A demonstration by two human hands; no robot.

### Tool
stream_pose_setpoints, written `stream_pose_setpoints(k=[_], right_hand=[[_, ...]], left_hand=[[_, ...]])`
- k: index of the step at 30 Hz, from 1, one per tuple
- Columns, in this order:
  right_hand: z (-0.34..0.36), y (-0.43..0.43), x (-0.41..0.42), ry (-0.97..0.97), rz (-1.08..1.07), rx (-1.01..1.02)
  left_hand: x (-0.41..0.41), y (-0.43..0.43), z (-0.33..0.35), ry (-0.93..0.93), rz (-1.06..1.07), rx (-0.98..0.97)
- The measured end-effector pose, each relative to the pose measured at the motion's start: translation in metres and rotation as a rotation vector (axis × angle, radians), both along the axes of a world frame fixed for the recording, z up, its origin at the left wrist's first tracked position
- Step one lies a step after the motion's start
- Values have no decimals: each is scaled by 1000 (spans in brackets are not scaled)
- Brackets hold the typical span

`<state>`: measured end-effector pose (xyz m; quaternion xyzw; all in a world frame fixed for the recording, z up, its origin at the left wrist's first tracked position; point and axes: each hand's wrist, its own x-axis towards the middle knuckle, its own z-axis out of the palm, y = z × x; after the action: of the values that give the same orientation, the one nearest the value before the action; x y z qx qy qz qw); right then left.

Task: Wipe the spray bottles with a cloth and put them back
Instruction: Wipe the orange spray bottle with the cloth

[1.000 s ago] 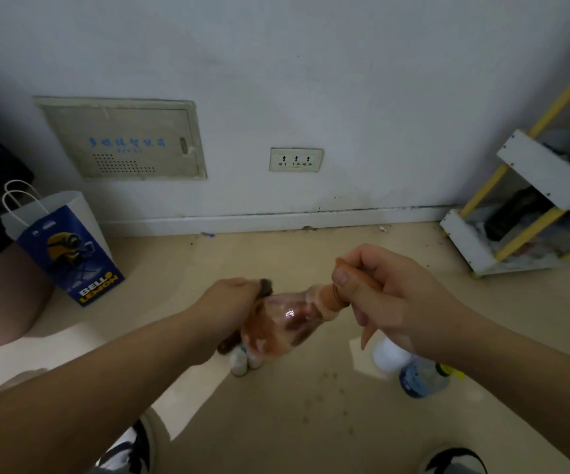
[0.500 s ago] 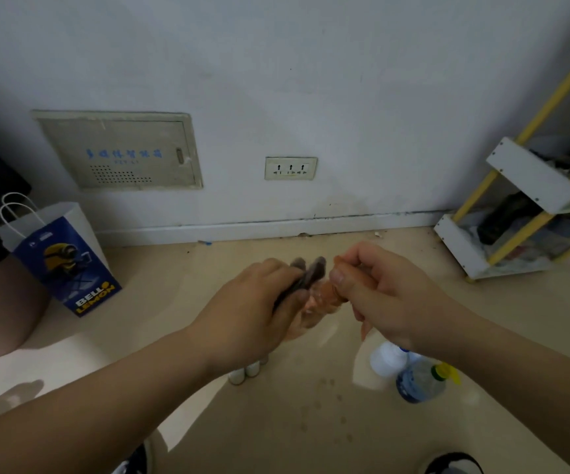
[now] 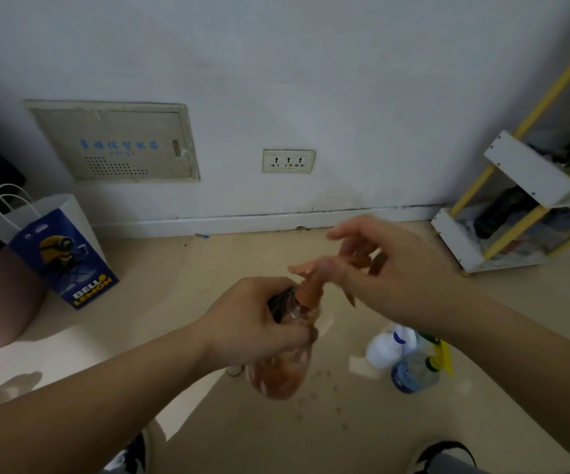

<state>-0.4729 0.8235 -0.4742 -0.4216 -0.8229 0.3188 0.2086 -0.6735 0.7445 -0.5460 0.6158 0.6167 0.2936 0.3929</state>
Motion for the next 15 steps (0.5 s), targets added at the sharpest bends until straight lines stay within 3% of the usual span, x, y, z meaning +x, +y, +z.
stream_pose_setpoints(k=[2,3,7,11,15], right_hand=[[0,7,1,-2,-202,116],[1,8,0,-12,-258,31],[-2,-9,-10,-7,-255,-642],[-13,-22,-22,163,-310,-882],[-27,-22,-27,314,-384,-878]], left_hand=[[-2,4,-3,140,118,45],[-3,5,-4,255,154,92],[0,7,-10,671,130,411],[4,9,-15,828,88,636],[6,10,-17,855,75,706]])
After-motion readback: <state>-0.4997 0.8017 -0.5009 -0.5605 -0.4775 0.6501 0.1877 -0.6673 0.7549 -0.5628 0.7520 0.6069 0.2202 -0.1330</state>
